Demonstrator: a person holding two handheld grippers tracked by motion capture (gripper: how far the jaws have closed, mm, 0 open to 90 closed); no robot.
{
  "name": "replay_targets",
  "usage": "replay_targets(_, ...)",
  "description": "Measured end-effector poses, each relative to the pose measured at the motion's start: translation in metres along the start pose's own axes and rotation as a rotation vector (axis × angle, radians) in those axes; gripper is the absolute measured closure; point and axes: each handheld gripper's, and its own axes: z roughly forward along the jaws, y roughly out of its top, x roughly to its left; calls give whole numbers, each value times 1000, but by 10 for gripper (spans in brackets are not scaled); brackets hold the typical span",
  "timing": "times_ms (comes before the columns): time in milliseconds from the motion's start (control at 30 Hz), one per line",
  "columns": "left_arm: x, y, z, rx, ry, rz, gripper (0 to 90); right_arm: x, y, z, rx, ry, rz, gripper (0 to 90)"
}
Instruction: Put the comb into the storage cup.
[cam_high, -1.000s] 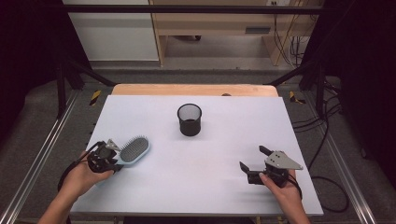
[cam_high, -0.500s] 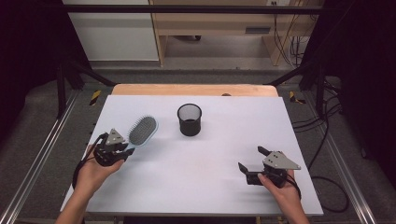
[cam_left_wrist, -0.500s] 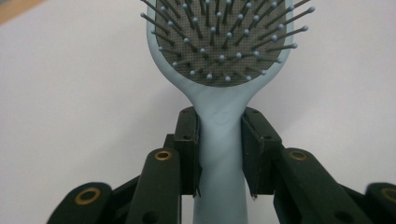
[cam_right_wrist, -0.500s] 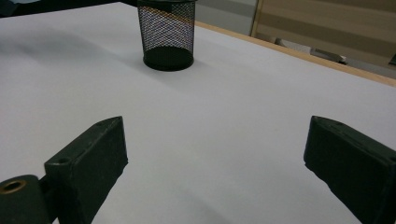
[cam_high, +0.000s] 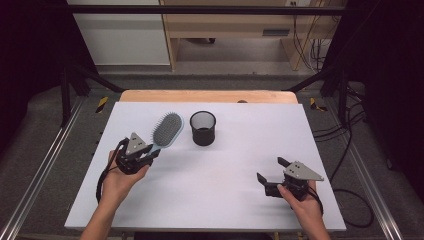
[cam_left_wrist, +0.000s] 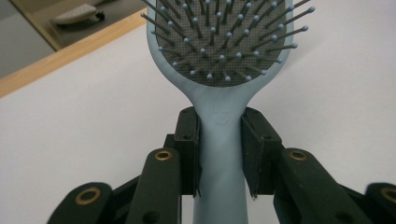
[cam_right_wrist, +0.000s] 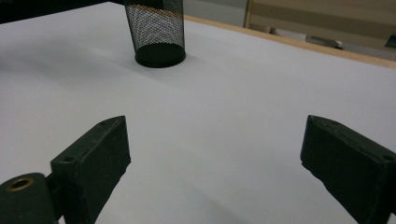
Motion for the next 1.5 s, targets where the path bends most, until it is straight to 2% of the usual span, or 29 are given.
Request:
replay_targets(67,-2,1,0,-15,3,6,695,-1,-1,0,10,3,10,87)
replay_targets(100,-5,2,0,-51,9,15,695,-2,-2,0,20,7,30,82)
replay_targets(133,-5,2,0,-51,9,15,695,-2,-2,0,20,7,30,82)
replay_targets(167,-7,3,0,-69,15,31,695,-3,-1,0,16,14,53,80)
replay_targets(200,-7,3,0,-69,15,31,695,-3,0,0,9,21,72,80)
replay_targets(233,-12,3,0,-92,20,40,695,-3,1,0,2,25,100,79)
replay_targets(333,-18,3,1,-114,17,42,695,-2,4,2,26,1,161,85)
replay_targets(400,-21,4,1,-125,15,48,695,2,7,3,39,-5,152,84)
replay_targets(467,-24,6,0,-134,4,39,695,7,12,3,43,14,145,79)
replay_targets(500,-24,7,-1,-146,-6,27,696,9,15,3,35,27,172,79)
replay_targets(533,-24,7,-1,-146,-6,27,695,9,15,3,35,27,172,79)
replay_targets(567,-26,8,-2,-152,-17,8,695,10,20,3,32,45,189,79)
replay_targets(633,-28,11,-3,-162,-32,0,695,13,32,3,11,47,186,80)
replay_targets(667,-29,14,-3,-160,-31,7,695,13,39,3,0,46,186,80)
replay_targets(700,-30,20,-1,-166,-21,27,696,16,53,5,-18,39,173,77)
replay_targets(767,-32,26,2,-177,-19,24,695,18,67,9,-36,28,156,75)
replay_targets(833,-32,29,3,-186,-21,21,695,19,74,11,-54,26,155,72)
replay_targets(867,-34,36,5,-202,-21,19,696,22,86,15,-78,23,142,68)
replay_targets(1067,-34,53,12,-252,-23,4,696,29,113,28,-161,7,141,60)
replay_targets(1100,-34,55,14,-261,-22,-1,696,30,117,30,-172,0,148,61)
replay_targets(1133,-34,56,16,-270,-30,-26,696,30,120,32,-179,-6,153,64)
replay_targets(1233,-35,54,18,-287,-33,-49,696,30,126,37,-183,-10,185,72)
replay_targets(1300,-35,52,20,-290,-40,-64,696,29,127,40,-147,-1,213,86)
replay_targets(1367,-36,49,20,-281,-42,-56,696,29,131,41,-100,7,185,79)
replay_targets(1467,-38,46,19,-279,-42,-57,696,31,130,38,-120,2,179,83)
replay_targets(1500,-39,44,19,-278,-42,-57,696,34,126,37,-123,16,183,76)
